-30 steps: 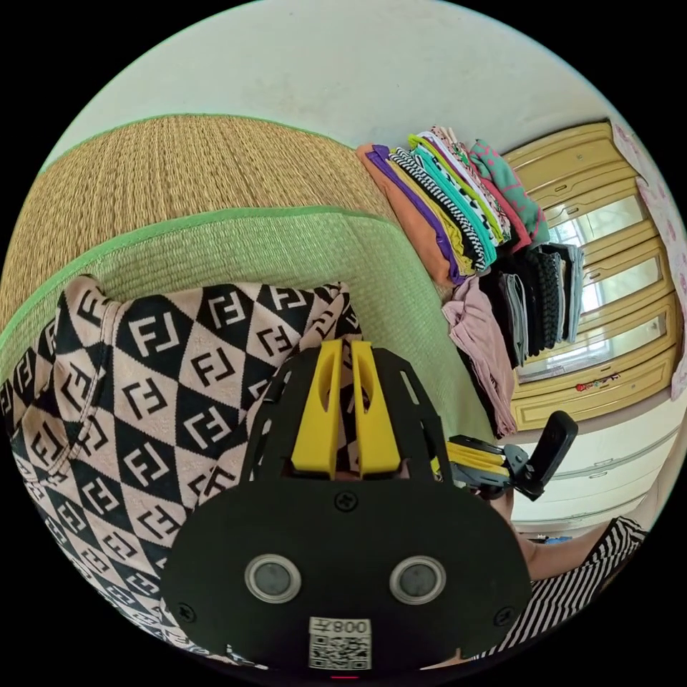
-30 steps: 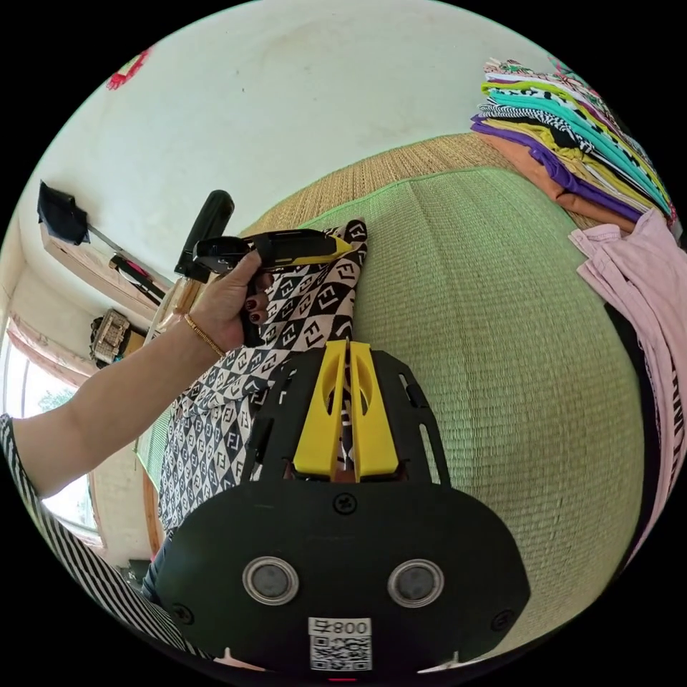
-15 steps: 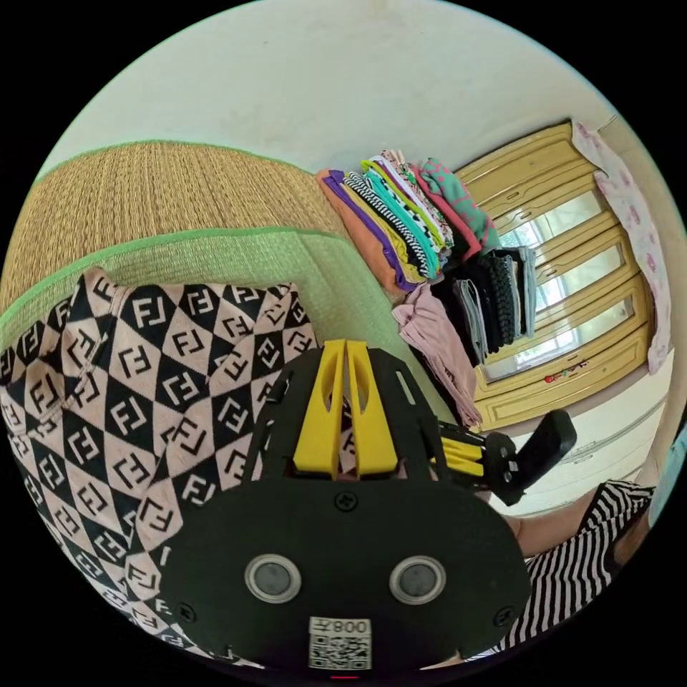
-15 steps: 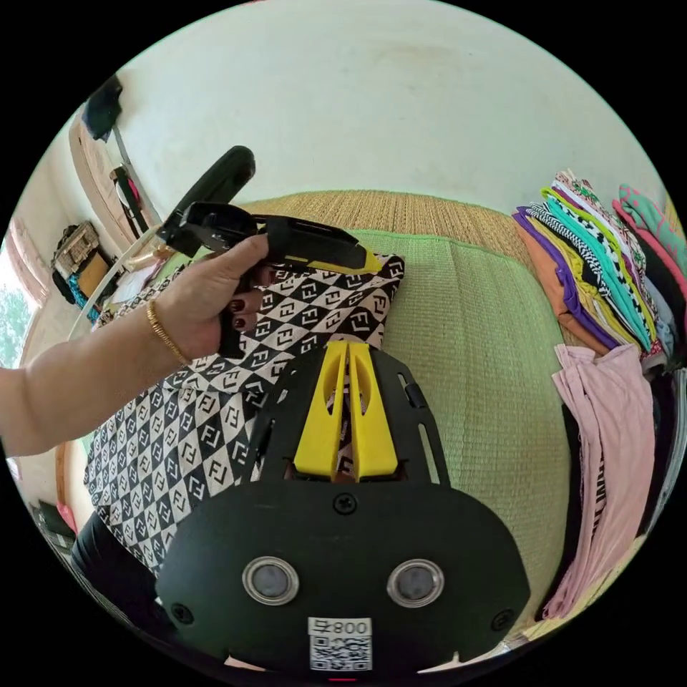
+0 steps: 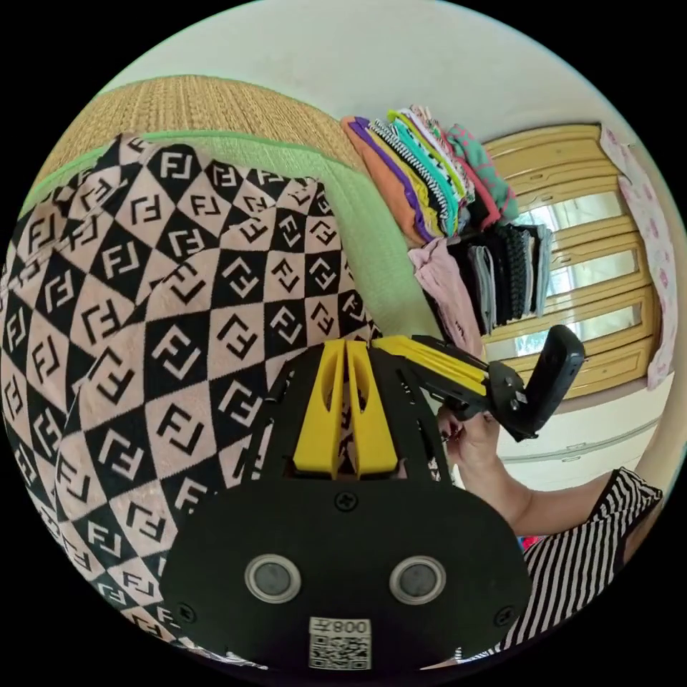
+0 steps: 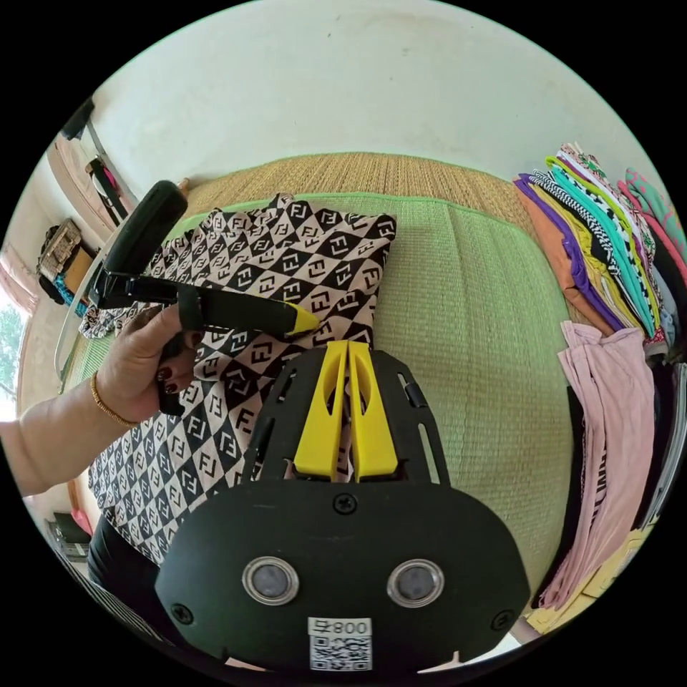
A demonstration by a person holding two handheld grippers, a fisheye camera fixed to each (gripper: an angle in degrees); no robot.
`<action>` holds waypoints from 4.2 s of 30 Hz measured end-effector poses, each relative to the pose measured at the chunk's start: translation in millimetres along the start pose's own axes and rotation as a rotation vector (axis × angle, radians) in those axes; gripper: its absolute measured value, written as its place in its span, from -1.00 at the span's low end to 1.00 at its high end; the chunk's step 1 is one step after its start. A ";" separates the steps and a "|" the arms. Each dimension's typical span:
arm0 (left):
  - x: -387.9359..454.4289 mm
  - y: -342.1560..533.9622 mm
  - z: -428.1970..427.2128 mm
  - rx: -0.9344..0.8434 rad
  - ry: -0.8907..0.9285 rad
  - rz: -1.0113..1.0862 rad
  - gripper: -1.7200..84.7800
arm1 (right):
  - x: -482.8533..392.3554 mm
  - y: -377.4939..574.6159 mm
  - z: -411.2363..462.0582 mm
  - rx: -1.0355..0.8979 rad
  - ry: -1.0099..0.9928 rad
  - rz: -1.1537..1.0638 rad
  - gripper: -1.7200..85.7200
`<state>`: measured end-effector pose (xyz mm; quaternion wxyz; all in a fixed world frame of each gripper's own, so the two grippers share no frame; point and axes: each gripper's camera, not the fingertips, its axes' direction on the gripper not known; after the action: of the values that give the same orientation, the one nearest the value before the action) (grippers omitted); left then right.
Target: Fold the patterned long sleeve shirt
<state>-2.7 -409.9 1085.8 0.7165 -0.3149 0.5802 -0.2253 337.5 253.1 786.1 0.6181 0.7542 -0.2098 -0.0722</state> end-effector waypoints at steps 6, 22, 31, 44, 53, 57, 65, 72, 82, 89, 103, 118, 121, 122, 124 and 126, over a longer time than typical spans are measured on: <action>-11.5 85.2 -99.3 0.239 0.096 0.009 -0.95 | -20.4 -3.8 -4.8 0.022 -0.013 -0.060 -0.96; -134.6 456.4 -420.6 0.952 -0.287 -0.798 -0.69 | -49.6 1.4 -16.7 -0.043 -0.091 -0.025 -0.96; -202.7 511.7 -465.1 1.066 -0.140 -1.038 -0.76 | -93.2 1.6 -10.3 -0.047 -0.232 -0.005 -0.96; -170.0 553.8 -489.3 1.172 -0.090 -0.844 -0.94 | -146.7 14.9 9.0 -0.106 -0.395 -0.134 -0.96; -151.9 559.1 -484.2 1.152 -0.118 -0.865 -0.94 | -219.1 17.3 88.7 -0.332 -0.358 -0.286 -0.96; -132.1 526.9 -489.2 1.153 -0.095 -0.717 -0.94 | -209.7 18.1 81.2 -0.304 -0.347 -0.300 -0.96; -46.2 354.5 -431.6 0.855 -0.028 -0.188 -0.94 | -93.8 0.1 30.4 -0.190 -0.537 -0.143 -0.90; 16.1 255.5 -255.5 0.410 -0.069 0.063 -0.94 | 64.9 -5.5 -0.1 -0.039 -0.851 0.148 -0.76; 28.9 245.2 -114.5 0.172 -0.183 0.060 -0.94 | 155.1 -19.1 44.1 -0.153 -0.954 0.306 -0.67; 42.3 236.5 -86.1 0.156 -0.281 0.105 -0.94 | 178.7 -30.3 51.8 -0.197 -0.993 0.366 -0.68; 42.5 217.5 -48.0 0.132 -0.326 0.121 -0.94 | 188.5 -50.3 15.7 -0.119 -1.090 0.335 -0.93; 55.5 165.0 -0.8 0.198 -0.181 0.198 -0.94 | 210.5 -76.8 -77.8 -0.078 -0.830 0.123 -0.95; 47.9 162.3 11.9 0.186 -0.126 0.173 -0.94 | 213.0 -64.1 -72.3 -0.077 -0.826 0.147 -0.95; 47.0 161.7 14.4 0.185 -0.125 0.175 -0.94 | 211.4 -61.0 -70.5 -0.080 -0.816 0.147 -0.95; 43.9 159.7 18.7 0.170 -0.138 0.175 -0.94 | 208.3 -57.3 -63.0 -0.095 -0.806 0.152 -0.94; 38.2 157.3 25.0 0.145 -0.151 0.171 -0.94 | 205.7 -53.5 -49.2 -0.125 -0.781 0.164 -0.94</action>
<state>23.6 -321.3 950.6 0.7957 -0.2278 0.5315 -0.1802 553.2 221.9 776.7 0.5402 0.6116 -0.4837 -0.3165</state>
